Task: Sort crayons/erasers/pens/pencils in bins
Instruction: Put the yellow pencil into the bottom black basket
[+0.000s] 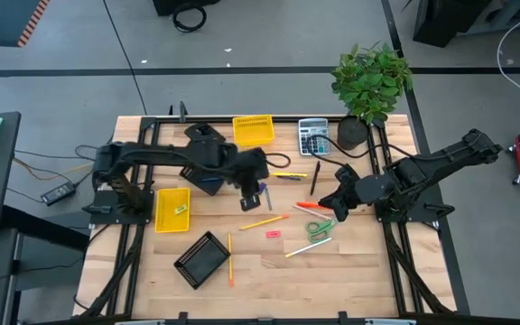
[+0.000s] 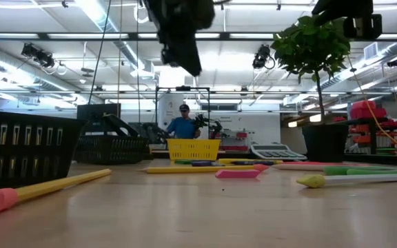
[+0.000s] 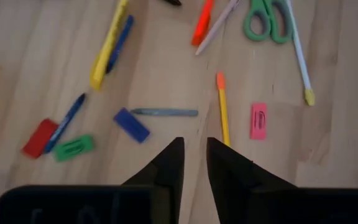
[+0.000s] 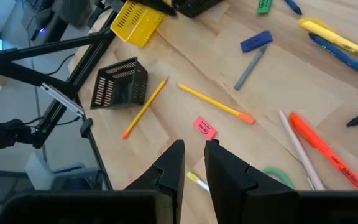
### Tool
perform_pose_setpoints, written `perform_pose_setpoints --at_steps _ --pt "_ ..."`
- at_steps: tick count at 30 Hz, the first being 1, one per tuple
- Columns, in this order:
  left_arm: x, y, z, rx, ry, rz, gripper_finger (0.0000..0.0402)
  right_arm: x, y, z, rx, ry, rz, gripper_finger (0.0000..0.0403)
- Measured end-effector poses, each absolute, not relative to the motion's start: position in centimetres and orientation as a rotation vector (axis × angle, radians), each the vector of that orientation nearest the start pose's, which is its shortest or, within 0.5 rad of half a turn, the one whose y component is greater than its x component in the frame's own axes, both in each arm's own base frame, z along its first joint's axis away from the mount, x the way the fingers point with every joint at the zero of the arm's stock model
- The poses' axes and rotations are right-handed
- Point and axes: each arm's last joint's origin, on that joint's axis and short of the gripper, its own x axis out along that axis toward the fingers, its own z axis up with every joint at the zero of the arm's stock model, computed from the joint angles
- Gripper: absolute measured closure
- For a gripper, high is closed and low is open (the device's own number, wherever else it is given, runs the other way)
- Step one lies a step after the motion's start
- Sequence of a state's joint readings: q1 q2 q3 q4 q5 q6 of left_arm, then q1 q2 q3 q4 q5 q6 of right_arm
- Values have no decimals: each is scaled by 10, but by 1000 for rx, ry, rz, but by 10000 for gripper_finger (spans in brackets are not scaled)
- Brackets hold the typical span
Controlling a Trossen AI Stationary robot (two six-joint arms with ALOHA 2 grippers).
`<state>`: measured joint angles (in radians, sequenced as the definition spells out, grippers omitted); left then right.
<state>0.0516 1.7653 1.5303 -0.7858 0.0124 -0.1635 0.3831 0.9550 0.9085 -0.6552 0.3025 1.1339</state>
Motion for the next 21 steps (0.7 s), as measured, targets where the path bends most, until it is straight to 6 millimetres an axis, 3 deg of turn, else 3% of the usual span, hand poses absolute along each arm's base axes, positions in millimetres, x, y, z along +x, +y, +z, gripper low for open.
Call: perform_pose_setpoints --at_steps 7,11,14,18,21 --pt "404 10 240 -176 1025 101 306 178 60 306 780 586 -326 334" --pt "412 -1 222 -150 1052 70 303 177 62 306 835 589 -328 334" --pt "418 -6 214 -109 1041 35 300 175 69 306 850 612 -292 334" --pt "428 -11 205 -105 992 26 301 171 75 305 720 642 -226 334" --pt "434 -19 201 -120 958 19 302 169 74 303 674 640 -271 334"
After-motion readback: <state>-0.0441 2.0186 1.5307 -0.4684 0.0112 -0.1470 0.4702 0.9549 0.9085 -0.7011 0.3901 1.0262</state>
